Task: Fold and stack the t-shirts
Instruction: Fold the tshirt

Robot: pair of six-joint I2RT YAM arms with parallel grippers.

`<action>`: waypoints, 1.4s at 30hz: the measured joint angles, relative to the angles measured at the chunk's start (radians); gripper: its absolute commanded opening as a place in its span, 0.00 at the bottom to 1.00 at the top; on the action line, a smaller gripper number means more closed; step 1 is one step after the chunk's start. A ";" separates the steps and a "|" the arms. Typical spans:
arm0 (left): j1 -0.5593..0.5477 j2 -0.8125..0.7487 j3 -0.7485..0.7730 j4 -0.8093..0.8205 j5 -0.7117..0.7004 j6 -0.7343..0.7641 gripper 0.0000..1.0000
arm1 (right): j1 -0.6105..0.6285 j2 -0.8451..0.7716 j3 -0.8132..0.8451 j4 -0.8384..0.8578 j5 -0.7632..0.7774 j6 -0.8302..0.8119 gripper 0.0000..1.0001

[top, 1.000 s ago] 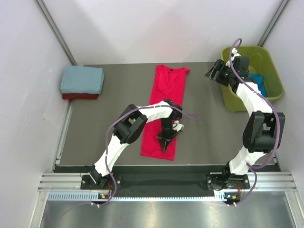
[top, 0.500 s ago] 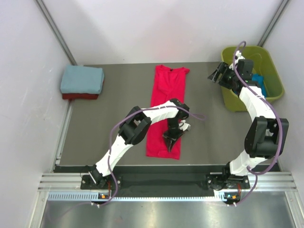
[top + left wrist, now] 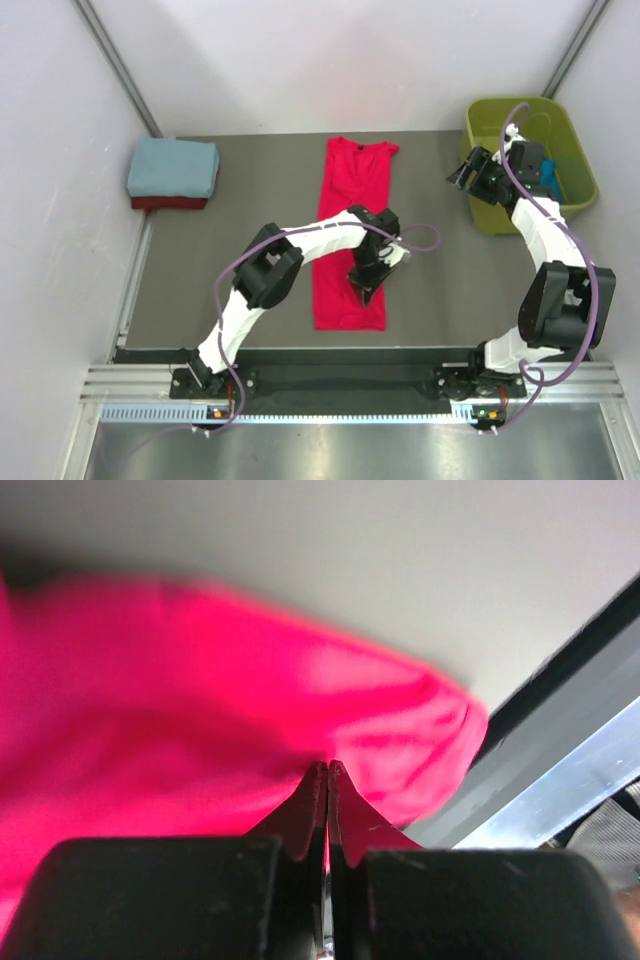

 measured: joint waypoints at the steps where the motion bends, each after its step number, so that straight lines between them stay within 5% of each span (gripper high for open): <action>1: 0.002 -0.035 -0.046 0.013 -0.007 0.004 0.00 | -0.002 -0.004 -0.007 -0.001 0.000 0.001 0.72; 2: 0.004 -0.072 -0.095 0.026 -0.011 0.006 0.00 | -0.002 -0.007 -0.012 0.001 0.000 0.000 0.72; 7: 0.012 -0.244 -0.189 0.045 -0.069 0.030 0.56 | -0.007 -0.023 -0.019 -0.027 -0.031 0.006 0.74; 11: 0.051 -0.450 -0.231 0.104 -0.118 0.021 0.61 | -0.007 -0.082 -0.093 -0.083 -0.130 0.037 0.74; 14: 0.183 -0.614 -0.320 0.154 -0.079 -0.022 0.67 | -0.004 -0.129 -0.214 -0.118 -0.217 0.074 0.74; 20: 0.568 -0.721 -0.649 0.290 0.008 -0.239 0.68 | 0.039 -0.142 -0.511 -0.113 -0.326 0.171 0.73; 25: 0.545 -0.718 -0.828 0.352 0.093 -0.381 0.66 | 0.087 -0.142 -0.631 -0.117 -0.380 0.230 0.73; 42: 0.552 -0.646 -1.063 0.606 0.220 -0.615 0.62 | 0.343 -0.048 -0.692 0.005 -0.475 0.378 0.69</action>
